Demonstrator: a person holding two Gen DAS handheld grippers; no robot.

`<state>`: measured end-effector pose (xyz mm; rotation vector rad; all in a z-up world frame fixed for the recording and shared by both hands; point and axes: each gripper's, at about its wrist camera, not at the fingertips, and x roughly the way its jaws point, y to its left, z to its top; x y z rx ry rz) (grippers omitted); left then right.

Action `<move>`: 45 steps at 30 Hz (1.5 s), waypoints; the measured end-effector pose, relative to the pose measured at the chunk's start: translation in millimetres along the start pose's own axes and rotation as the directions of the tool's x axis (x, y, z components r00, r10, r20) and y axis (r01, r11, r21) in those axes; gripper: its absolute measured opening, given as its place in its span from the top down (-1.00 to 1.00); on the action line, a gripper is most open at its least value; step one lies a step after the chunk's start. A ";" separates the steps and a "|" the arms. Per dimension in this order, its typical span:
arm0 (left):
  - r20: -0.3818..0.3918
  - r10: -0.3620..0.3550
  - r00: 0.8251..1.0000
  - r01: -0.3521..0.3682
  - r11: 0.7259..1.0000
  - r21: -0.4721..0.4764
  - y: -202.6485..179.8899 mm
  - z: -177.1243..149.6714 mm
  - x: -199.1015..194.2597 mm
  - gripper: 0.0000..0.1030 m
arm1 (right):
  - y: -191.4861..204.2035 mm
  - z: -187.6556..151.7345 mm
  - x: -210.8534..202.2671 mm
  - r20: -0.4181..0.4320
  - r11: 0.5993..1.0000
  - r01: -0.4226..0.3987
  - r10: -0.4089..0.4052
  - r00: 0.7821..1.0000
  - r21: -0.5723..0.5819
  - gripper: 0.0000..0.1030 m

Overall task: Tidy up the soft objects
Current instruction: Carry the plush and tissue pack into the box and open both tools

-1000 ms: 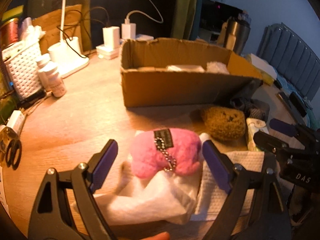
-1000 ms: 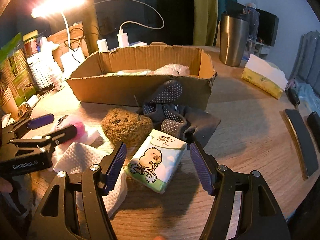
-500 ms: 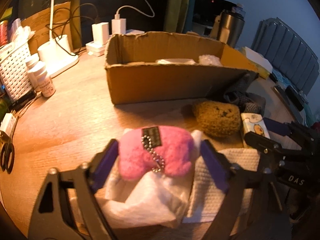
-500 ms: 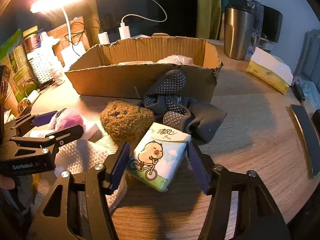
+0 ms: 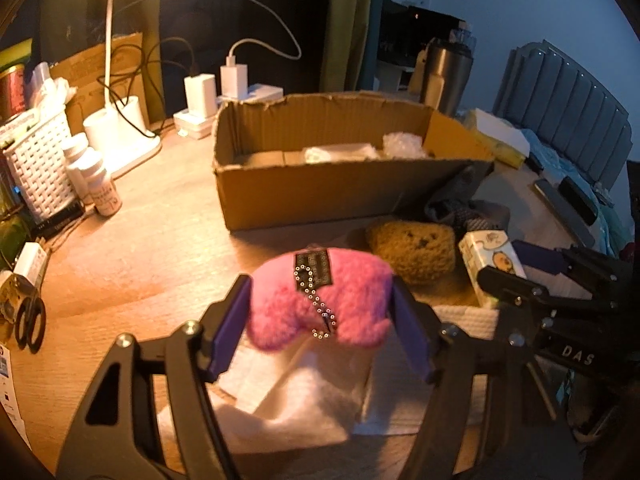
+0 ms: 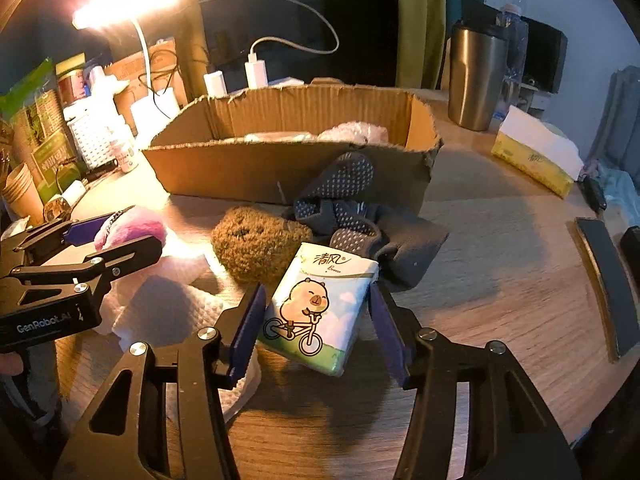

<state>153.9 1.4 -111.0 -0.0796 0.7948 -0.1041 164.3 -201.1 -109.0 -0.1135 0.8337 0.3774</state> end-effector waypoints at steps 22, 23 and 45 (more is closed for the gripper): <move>0.153 0.046 0.987 -0.044 0.999 -0.016 -0.5 30.8 -60.3 -0.34 | -10.2 29.9 -49.4 0.135 1.000 -0.001 0.002 0.991 -0.004 -0.10; 0.158 0.048 0.986 -0.045 0.999 -0.018 -0.4 33.1 -62.1 -0.34 | -10.7 31.8 -50.8 0.140 1.000 -0.001 0.002 0.990 -0.005 -0.10; 0.248 0.094 0.964 -0.085 0.995 -0.048 7.7 86.7 -66.7 -0.34 | -37.8 79.0 -47.1 0.199 1.000 0.008 -0.006 0.980 -0.006 -0.10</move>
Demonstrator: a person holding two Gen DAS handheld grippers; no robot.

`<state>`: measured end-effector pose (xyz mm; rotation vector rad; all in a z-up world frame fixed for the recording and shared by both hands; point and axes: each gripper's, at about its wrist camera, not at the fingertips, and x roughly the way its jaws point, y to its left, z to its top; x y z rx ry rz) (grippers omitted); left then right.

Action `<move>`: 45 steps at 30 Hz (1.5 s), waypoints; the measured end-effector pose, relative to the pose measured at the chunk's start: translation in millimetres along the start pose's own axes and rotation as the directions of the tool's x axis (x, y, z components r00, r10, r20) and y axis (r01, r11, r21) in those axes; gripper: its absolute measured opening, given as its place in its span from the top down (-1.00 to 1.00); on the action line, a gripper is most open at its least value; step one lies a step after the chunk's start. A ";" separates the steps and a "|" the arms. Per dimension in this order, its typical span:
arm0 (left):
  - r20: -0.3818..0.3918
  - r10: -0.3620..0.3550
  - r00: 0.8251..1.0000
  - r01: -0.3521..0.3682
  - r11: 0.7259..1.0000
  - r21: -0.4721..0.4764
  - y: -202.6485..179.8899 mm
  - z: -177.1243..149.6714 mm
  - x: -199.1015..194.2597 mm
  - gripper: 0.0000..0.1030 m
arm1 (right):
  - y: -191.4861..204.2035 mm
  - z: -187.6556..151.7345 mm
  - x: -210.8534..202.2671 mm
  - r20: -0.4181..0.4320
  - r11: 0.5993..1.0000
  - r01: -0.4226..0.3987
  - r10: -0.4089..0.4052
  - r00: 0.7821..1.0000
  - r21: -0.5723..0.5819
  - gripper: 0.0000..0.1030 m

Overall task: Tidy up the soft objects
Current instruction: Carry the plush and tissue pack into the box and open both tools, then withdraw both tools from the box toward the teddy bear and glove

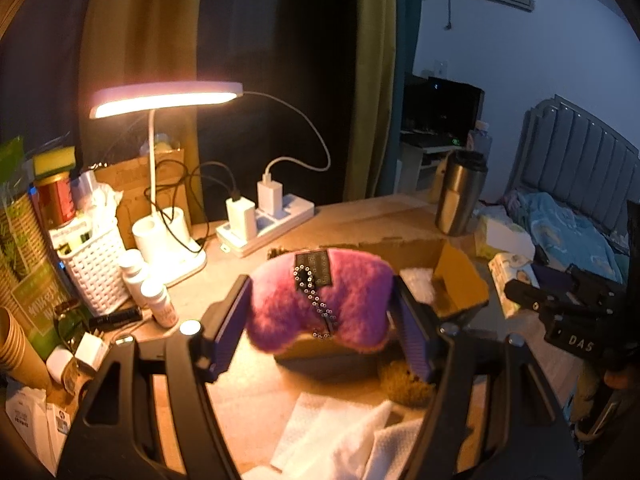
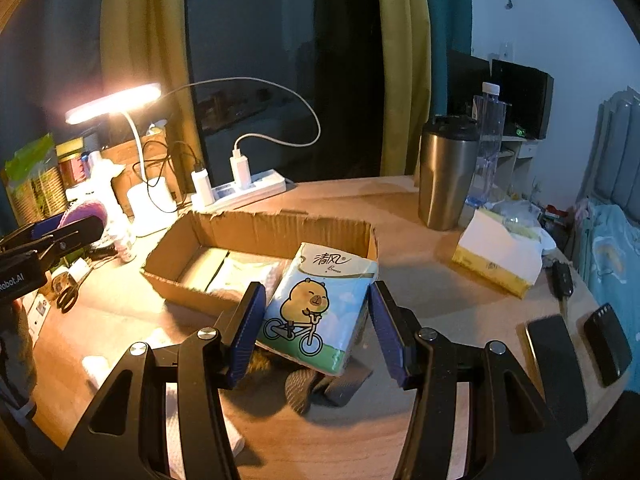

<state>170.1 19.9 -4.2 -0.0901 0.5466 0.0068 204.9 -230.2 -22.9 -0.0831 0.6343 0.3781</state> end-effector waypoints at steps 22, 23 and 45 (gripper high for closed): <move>-0.102 0.012 0.995 -0.014 1.000 -0.014 -1.0 -2.6 78.3 -0.34 | -22.3 18.9 51.5 -0.038 1.000 -0.016 0.016 0.999 0.011 -0.10; -0.114 0.011 0.993 -0.013 1.000 -0.015 -1.0 -4.3 83.8 -0.34 | -23.2 19.0 54.4 -0.042 1.000 -0.018 0.018 0.999 0.012 -0.10; -0.175 0.007 0.984 -0.015 0.999 -0.045 4.1 -14.3 110.4 -0.69 | -24.1 16.7 82.1 -0.092 0.999 -0.010 0.013 0.996 0.037 -0.24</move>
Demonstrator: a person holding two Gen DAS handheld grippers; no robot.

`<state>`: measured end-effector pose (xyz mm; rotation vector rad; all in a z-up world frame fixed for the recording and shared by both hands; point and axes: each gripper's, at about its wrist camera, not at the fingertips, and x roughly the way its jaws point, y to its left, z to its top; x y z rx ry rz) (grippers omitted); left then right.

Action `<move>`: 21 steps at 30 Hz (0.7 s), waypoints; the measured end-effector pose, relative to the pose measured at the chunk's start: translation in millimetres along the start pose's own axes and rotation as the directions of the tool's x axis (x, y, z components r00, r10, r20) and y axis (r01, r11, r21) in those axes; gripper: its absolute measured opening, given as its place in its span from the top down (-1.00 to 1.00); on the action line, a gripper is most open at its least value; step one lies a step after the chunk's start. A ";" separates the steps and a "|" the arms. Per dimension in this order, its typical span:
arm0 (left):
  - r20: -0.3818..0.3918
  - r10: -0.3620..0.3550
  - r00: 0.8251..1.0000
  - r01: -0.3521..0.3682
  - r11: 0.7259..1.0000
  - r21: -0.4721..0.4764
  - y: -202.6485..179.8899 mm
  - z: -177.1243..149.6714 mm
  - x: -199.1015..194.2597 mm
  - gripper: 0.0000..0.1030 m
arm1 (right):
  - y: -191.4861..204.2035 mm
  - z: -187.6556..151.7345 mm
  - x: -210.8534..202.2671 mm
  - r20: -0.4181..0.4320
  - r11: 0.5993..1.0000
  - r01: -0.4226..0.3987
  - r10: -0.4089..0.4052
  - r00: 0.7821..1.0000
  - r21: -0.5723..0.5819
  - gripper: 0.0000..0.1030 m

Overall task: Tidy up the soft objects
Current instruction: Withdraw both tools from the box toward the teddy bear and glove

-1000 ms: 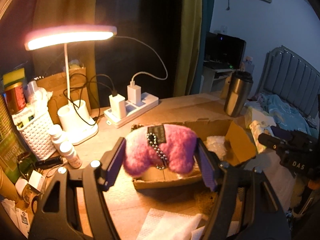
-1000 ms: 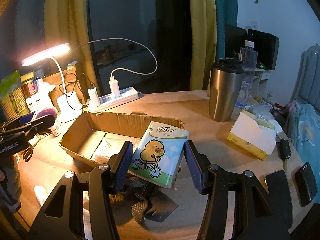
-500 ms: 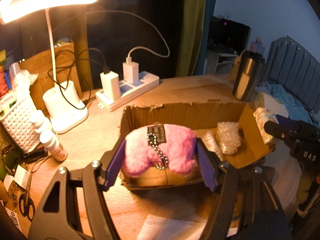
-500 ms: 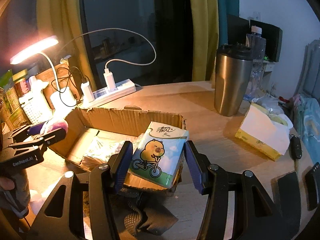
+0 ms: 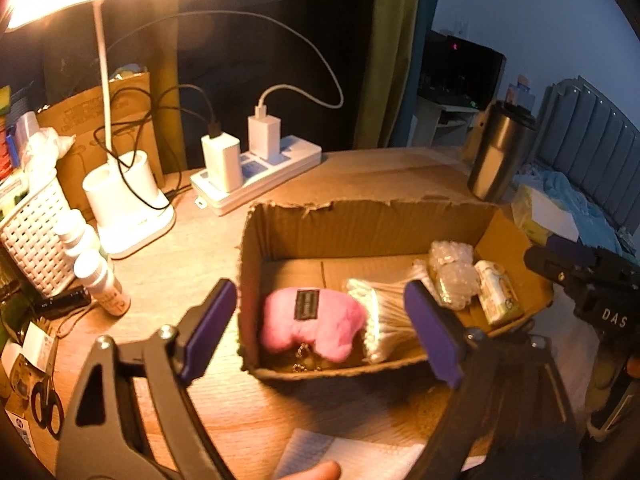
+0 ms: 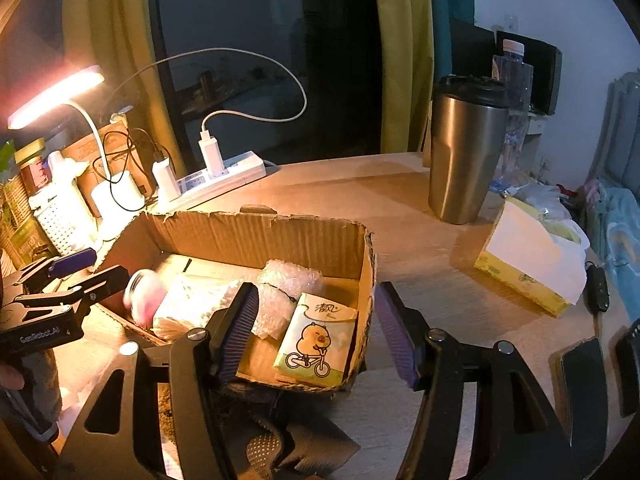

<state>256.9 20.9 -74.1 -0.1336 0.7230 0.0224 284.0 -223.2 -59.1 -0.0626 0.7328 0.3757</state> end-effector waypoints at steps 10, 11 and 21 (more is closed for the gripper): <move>0.037 -0.005 0.999 0.005 1.000 -0.004 2.4 -7.1 -29.7 -0.69 | 10.5 -4.6 -26.0 0.029 1.000 0.010 -0.010 1.000 -0.009 -0.24; 0.041 -0.008 0.999 0.008 1.000 -0.003 1.9 -8.8 -33.7 -0.69 | 11.9 -5.6 -29.3 0.032 1.000 0.011 -0.011 0.999 -0.012 -0.24; 0.074 -0.017 0.997 0.016 1.000 0.014 -2.1 -22.0 -64.5 -0.69 | 23.8 -19.1 -58.2 0.055 1.000 0.021 -0.020 0.998 -0.021 -0.24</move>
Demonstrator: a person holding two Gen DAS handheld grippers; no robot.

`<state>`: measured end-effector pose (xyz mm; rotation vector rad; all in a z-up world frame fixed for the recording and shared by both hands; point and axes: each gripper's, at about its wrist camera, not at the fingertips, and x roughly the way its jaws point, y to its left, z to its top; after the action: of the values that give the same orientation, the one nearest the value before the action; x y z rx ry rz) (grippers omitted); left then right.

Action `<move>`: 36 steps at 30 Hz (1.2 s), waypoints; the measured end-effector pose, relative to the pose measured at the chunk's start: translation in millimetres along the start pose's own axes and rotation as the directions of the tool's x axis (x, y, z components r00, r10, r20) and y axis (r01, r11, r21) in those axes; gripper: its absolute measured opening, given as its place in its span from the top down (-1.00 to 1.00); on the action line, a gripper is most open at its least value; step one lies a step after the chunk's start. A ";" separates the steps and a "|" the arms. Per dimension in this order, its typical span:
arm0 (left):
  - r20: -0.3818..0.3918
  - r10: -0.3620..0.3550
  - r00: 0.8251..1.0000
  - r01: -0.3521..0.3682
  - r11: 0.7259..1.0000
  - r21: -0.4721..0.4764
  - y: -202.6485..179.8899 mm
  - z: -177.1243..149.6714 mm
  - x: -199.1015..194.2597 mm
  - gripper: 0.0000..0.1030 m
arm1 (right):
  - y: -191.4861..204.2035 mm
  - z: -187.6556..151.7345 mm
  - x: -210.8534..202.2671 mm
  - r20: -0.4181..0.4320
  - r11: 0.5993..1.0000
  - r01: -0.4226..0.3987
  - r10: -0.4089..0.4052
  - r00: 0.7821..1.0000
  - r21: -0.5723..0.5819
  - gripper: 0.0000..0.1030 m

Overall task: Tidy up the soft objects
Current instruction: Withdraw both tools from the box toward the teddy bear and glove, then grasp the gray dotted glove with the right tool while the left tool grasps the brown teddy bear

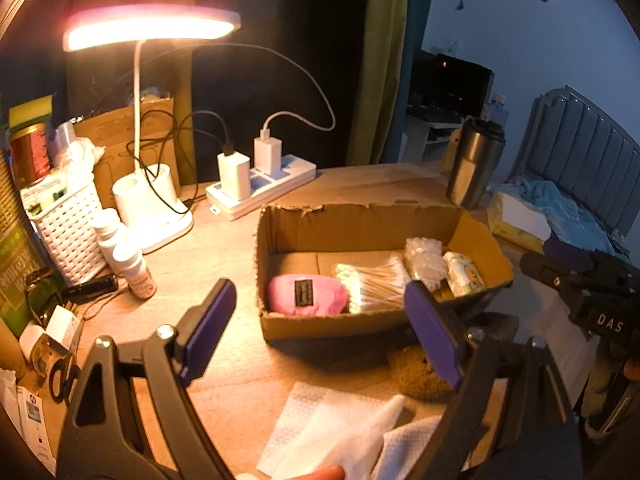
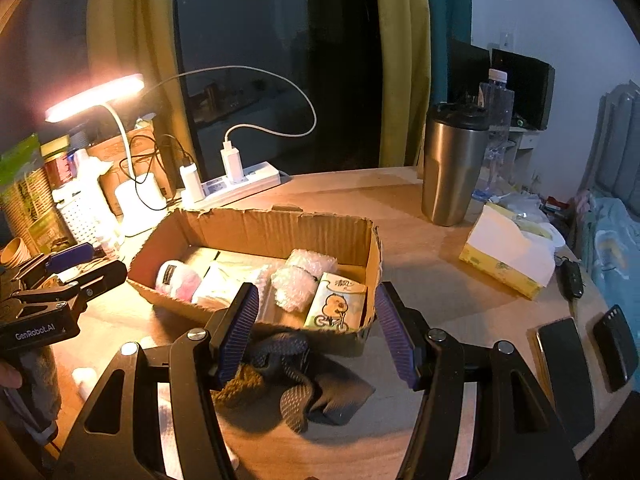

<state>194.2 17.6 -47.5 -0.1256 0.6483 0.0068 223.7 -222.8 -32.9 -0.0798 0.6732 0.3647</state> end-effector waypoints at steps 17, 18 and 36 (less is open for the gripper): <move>-0.017 -0.014 1.000 0.014 1.000 0.025 -24.4 -23.9 -11.8 -0.69 | -8.3 -30.7 -22.1 -0.012 1.000 0.007 -0.007 1.000 0.015 -0.24; -0.021 -0.015 1.000 0.016 1.000 0.027 -26.2 -24.9 -10.7 -0.69 | -10.5 -33.3 -21.8 -0.016 1.000 0.007 -0.007 1.000 0.019 -0.24; -0.120 -0.034 0.992 0.045 0.995 0.084 -56.5 -50.5 16.5 -0.69 | -35.0 -72.0 9.5 -0.104 0.996 -0.002 0.011 0.995 0.086 -0.24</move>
<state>179.6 -45.1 -90.9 -0.0550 0.7638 -0.0675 200.2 -266.2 -96.6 -0.0149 0.7914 0.3391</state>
